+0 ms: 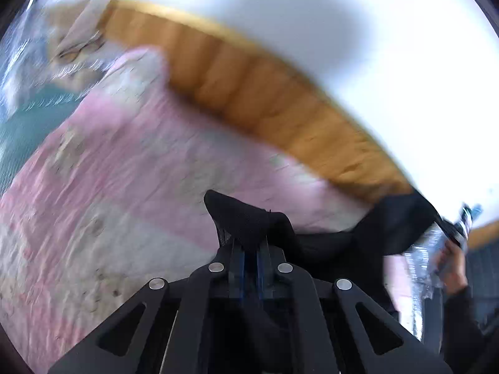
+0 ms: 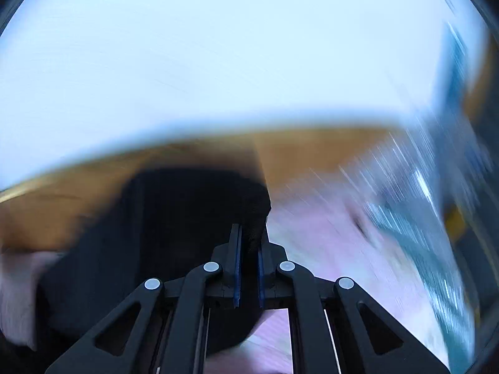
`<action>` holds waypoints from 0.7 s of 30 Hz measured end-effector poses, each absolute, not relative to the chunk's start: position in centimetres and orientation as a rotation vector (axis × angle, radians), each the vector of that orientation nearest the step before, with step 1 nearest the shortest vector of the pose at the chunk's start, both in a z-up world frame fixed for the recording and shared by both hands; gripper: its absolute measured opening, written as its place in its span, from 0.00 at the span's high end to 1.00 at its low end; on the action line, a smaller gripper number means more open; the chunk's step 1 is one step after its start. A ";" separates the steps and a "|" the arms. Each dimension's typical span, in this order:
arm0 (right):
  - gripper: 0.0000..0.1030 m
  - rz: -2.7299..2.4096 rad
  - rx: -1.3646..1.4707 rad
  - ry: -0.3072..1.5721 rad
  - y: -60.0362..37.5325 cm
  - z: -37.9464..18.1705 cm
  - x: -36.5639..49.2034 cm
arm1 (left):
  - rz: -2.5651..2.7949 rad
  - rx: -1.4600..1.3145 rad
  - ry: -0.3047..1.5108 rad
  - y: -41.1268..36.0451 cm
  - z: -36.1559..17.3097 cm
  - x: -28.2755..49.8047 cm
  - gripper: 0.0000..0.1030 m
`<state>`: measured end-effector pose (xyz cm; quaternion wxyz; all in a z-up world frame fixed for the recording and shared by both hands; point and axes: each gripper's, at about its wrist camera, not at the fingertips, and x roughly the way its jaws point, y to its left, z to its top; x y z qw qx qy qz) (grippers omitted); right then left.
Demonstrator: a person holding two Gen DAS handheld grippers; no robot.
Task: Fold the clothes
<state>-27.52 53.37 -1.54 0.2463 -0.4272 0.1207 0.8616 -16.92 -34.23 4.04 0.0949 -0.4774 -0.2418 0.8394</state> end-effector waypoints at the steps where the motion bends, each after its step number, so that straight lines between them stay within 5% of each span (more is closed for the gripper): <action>1: 0.82 2.281 -1.269 0.403 55.3 -4.5 -26.7 | 2.462 -1.511 -0.685 -33.8 1.7 -17.3 0.95; 5: 0.71 2.115 -1.480 0.576 59.0 -12.4 -21.6 | 2.347 -1.684 -0.528 -30.4 -3.7 -16.7 0.95; 10: 0.58 2.189 -1.573 0.662 53.9 -15.0 -20.6 | 2.360 -1.617 -0.657 -30.2 -2.5 -17.2 0.95; 13: 0.57 2.263 -1.622 0.638 50.7 -15.4 -23.1 | 2.424 -1.413 -0.861 -32.1 2.1 -19.9 0.96; 17: 0.56 2.323 -1.630 0.600 48.9 -14.3 -26.7 | 2.610 -0.931 -0.956 -36.3 15.4 -22.2 0.96; 21: 0.52 2.331 -1.617 0.594 47.8 -13.9 -26.9 | 2.725 -1.139 -0.789 -38.5 14.5 -23.6 0.94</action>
